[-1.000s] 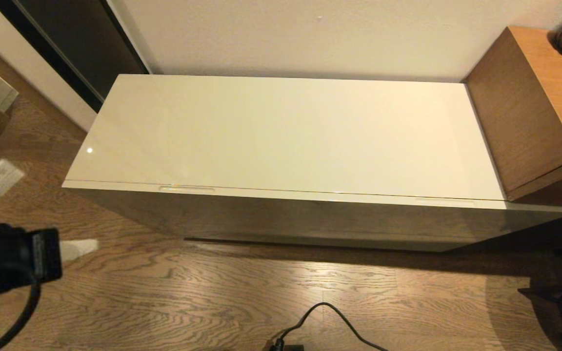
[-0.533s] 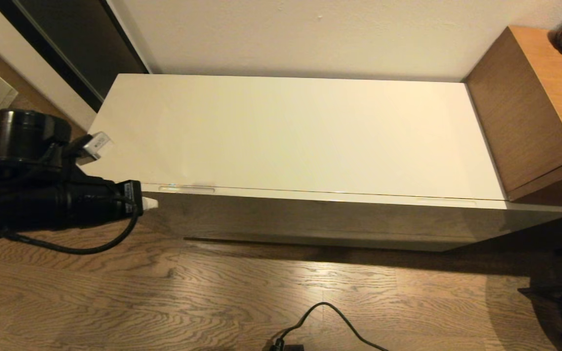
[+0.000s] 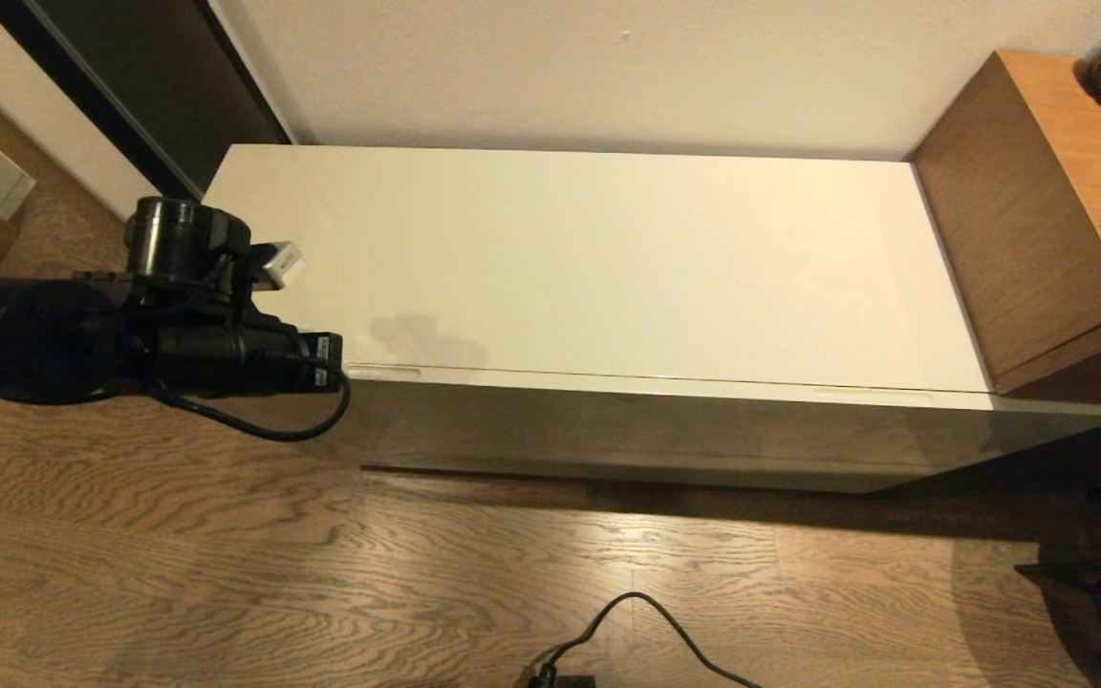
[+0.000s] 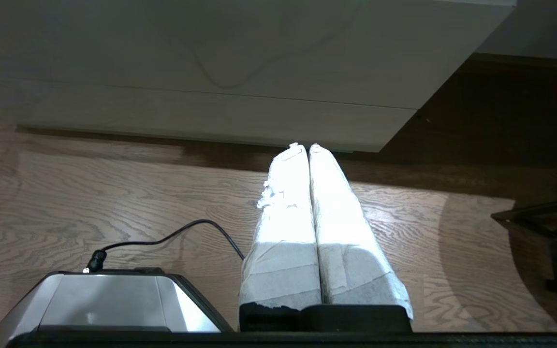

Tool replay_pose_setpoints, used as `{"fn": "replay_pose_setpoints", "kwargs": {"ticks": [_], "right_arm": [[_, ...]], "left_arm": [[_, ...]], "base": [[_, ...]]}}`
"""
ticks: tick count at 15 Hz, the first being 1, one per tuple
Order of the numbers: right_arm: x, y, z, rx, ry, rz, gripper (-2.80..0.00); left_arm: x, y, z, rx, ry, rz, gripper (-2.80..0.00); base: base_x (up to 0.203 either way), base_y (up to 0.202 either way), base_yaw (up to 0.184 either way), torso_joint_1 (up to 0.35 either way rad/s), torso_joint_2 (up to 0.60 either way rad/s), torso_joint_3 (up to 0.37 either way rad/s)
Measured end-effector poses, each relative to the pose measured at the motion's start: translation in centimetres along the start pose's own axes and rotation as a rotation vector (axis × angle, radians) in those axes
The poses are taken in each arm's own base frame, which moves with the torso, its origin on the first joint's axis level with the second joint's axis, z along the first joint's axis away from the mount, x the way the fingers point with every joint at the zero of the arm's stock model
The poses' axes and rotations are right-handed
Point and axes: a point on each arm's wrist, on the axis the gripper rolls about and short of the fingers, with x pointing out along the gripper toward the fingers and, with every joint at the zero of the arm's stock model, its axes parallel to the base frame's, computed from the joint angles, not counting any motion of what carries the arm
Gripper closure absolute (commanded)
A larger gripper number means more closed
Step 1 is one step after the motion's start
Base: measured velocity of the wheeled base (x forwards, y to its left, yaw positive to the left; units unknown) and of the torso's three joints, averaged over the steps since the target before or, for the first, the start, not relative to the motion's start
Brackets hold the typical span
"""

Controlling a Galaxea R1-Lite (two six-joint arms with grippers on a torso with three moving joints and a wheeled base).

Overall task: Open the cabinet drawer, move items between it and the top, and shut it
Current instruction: Open the drawer

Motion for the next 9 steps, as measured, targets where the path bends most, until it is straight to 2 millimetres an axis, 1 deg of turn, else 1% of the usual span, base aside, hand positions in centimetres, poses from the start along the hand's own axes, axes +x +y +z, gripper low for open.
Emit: {"fn": "replay_pose_setpoints", "kwargs": {"ticks": [3,9], "right_arm": [[0.0,0.0,0.0,0.0,0.0,0.001,0.0],[0.0,0.0,0.0,-0.001,-0.001,0.002,0.0]], "left_arm": [[0.8,-0.3,0.4,0.005,-0.004,-0.007,0.0],[2.4,-0.1,0.5,0.004,0.011,0.033,0.0]], "base": [[0.0,0.0,0.0,0.0,0.0,0.0],[0.0,0.0,0.0,0.0,0.0,0.0]]}}
